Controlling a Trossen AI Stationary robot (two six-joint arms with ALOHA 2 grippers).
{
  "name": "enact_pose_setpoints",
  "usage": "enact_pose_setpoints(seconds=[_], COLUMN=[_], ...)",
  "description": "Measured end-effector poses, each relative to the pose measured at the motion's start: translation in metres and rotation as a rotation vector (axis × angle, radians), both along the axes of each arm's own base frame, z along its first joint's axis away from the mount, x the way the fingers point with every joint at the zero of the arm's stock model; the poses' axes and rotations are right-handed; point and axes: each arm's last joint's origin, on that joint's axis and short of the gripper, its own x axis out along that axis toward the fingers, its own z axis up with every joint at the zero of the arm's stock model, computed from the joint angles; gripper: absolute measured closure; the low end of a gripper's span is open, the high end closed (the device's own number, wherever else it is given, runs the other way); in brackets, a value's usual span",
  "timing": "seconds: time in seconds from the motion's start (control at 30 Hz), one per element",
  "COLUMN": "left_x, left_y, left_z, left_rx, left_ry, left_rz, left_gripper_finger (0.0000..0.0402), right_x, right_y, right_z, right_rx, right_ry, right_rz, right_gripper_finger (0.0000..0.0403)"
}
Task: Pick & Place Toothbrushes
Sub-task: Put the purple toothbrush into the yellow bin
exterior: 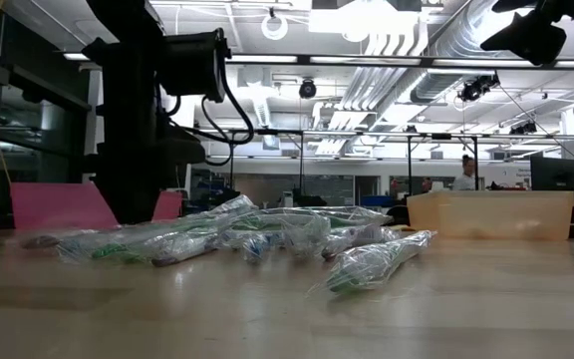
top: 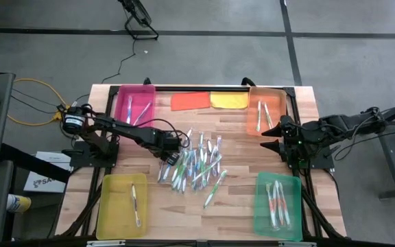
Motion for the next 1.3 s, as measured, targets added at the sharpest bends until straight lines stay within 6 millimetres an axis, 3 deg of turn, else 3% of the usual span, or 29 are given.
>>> enact_pose_setpoints(seconds=[0.17,0.33,0.5,0.67,0.8,0.93,1.2,1.3], left_x=[0.000,0.002,0.013,0.011,-0.009,-0.036,-0.073,-0.076], left_y=[0.000,0.000,0.000,-0.007,-0.033,-0.068,-0.137,-0.148], left_z=[0.000,0.008,0.040,0.087,0.120,0.136,0.122,0.115], left_rx=[-0.001,-0.004,0.026,0.067,0.100,0.121,0.070,0.018], left_ry=[0.002,-0.027,-0.141,-0.203,-0.169,-0.153,-0.089,-0.004], left_rz=[-0.046,-0.072,-0.136,-0.195,-0.170,-0.085,0.090,0.065], left_gripper_finger=[0.0389,0.0392,0.0399,0.0401,0.0401,0.0401,0.0401,0.0401], right_x=[0.000,0.000,0.000,-0.001,-0.001,-0.001,-0.001,-0.001], right_y=[0.000,0.000,-0.001,-0.001,-0.001,-0.001,-0.001,-0.001], right_z=[0.000,0.000,0.000,-0.001,-0.001,-0.001,-0.001,-0.001], right_rx=[0.000,-0.007,-0.010,-0.010,-0.004,-0.007,-0.025,-0.030], right_ry=[0.001,0.000,0.003,0.010,0.010,0.009,0.010,0.010], right_rz=[0.000,-0.012,-0.016,-0.019,-0.022,-0.029,-0.040,-0.037], right_gripper_finger=[0.0160,0.0160,0.0160,0.0160,0.0160,0.0160,0.0160,0.0160])
